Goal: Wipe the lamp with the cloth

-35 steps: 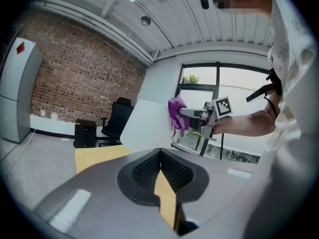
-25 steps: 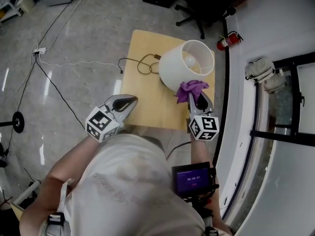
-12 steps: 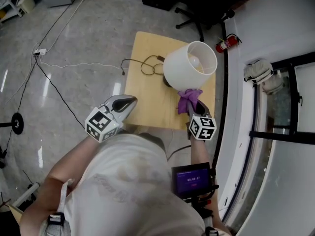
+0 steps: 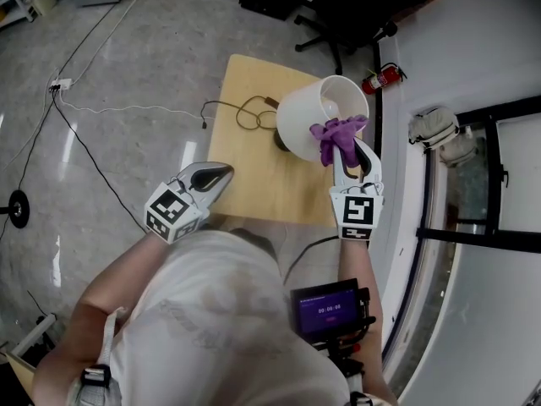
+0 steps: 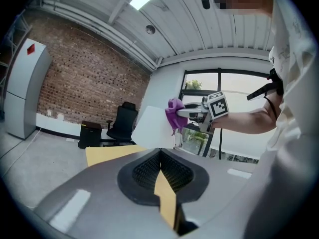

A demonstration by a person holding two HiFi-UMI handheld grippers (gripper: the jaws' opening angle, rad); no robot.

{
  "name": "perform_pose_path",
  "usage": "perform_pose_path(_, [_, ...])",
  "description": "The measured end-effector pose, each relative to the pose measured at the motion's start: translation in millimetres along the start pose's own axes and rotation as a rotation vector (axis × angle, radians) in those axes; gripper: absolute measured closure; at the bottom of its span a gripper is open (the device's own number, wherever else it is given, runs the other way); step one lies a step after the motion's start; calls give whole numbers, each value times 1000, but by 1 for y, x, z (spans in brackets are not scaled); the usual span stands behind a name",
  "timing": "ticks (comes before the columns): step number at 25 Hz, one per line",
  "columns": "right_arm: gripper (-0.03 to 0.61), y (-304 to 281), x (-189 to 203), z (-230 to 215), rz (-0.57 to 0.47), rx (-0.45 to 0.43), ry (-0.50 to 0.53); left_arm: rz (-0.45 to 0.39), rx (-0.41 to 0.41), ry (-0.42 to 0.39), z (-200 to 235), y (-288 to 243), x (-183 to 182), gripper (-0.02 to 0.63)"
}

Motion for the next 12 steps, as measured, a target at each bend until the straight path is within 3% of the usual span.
perform_pose_path(5, [466, -19, 22, 16, 80, 17, 138, 4, -34, 17, 5, 4, 7, 612])
perform_pose_path(12, [466, -30, 67, 46, 195, -54, 239, 15, -62, 41, 11, 10, 15, 612])
Point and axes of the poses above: the fingertips, and each gripper's own axes: y backward along the fingers, z to its left, x out of its underside, the point moved 8 cm from there along y, backward along the fingers, and after that the axes turned 14 degrees about -y, right-handed, at the moved point
